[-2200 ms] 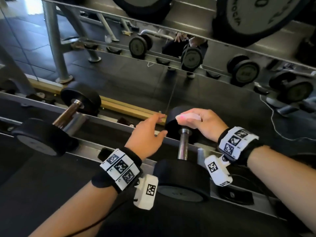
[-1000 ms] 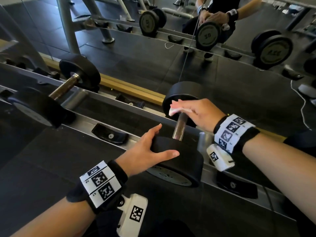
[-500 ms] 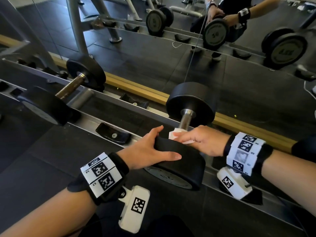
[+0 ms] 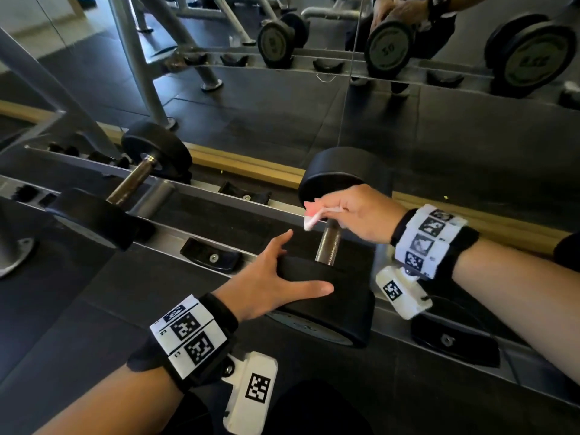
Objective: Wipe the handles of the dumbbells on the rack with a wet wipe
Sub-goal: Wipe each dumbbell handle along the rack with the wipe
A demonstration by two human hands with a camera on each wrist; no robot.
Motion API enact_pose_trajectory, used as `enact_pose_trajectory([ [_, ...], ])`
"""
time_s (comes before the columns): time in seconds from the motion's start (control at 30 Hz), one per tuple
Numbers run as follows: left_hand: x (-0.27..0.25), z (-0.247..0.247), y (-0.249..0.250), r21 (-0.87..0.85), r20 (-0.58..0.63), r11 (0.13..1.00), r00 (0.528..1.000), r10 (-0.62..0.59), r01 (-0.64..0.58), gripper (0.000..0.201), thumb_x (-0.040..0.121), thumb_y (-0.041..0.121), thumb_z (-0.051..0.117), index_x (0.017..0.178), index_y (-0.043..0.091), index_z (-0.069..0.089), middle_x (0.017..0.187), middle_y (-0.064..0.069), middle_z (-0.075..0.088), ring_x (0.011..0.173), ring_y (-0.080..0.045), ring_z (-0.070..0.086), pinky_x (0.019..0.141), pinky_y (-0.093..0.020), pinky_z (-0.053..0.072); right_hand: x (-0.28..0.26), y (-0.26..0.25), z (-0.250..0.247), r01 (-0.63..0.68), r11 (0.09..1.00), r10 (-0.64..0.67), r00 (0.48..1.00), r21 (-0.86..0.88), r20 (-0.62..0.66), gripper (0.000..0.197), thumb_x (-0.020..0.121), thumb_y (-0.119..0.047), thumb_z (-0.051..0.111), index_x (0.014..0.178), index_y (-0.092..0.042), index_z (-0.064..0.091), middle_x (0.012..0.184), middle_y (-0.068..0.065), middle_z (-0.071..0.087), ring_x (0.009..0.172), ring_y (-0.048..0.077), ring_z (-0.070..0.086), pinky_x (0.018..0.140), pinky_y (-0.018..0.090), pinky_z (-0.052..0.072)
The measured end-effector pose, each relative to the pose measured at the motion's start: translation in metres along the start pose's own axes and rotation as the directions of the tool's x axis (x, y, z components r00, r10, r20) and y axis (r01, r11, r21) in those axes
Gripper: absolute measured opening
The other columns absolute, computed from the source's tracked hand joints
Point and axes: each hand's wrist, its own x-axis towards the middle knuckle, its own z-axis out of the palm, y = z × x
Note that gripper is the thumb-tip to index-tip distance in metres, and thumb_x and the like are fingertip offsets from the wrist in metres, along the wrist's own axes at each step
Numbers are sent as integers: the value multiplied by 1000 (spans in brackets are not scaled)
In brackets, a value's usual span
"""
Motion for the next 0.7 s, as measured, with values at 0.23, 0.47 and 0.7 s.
enact_pose_trajectory([
  [0.23, 4, 0, 1, 16, -20, 1000, 1000, -24, 25, 132, 33, 84, 79, 148, 54, 20, 126, 22, 47, 110, 1, 58, 89, -17, 48, -34, 9, 31, 5, 994, 13, 987, -109, 162, 33, 101, -30, 51, 125, -51, 60, 136, -10, 57, 123, 14, 53, 108, 30, 37],
  [0.47, 3, 0, 1, 11, -21, 1000, 1000, -22, 22, 132, 34, 83, 81, 148, 49, 24, 131, 14, 51, 112, -2, 60, 99, -26, 50, -52, 13, 4, -96, 903, 94, 995, 418, 25, 22, 94, -30, 59, 99, -46, 73, 108, -19, 71, 102, -2, 64, 91, 29, 47],
  [0.7, 3, -1, 1, 35, 5, 999, 1000, -10, 10, 128, 37, 83, 80, 147, 47, 26, 130, 10, 55, 114, -9, 61, 104, -36, 49, -54, 22, 46, -151, 861, 358, 859, 486, -367, 21, 95, -38, 57, 107, -51, 68, 118, -18, 68, 115, 3, 59, 99, 23, 44],
])
